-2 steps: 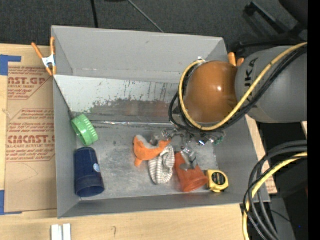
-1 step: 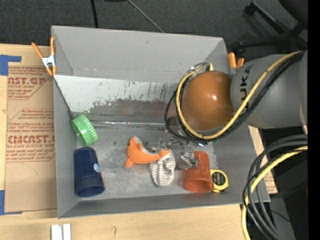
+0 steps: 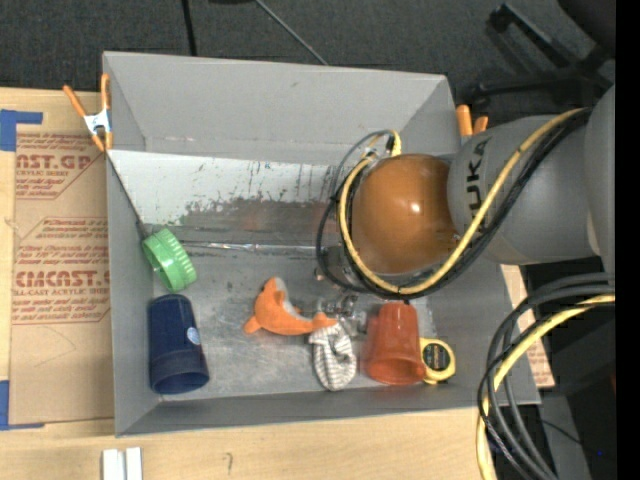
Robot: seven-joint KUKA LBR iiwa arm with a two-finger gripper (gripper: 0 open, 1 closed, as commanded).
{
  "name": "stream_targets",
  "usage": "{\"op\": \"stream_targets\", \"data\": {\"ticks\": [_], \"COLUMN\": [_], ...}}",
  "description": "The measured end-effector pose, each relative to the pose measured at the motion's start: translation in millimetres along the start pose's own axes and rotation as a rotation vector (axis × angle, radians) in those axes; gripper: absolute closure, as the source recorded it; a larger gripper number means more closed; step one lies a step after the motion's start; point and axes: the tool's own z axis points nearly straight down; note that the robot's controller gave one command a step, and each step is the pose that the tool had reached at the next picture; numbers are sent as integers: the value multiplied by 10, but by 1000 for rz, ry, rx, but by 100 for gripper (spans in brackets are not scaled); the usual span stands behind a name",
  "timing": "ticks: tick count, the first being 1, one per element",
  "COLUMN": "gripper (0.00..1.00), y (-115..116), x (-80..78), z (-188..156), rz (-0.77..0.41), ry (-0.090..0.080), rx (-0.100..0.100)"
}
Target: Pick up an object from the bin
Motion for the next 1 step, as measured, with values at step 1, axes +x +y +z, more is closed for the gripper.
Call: {"op": "stream_targets", "data": {"ticks": [1], "gripper": [100], "y": [0], "x": [0], "z": [0], "rz": [0], "ry": [0], "rx": [0]}}
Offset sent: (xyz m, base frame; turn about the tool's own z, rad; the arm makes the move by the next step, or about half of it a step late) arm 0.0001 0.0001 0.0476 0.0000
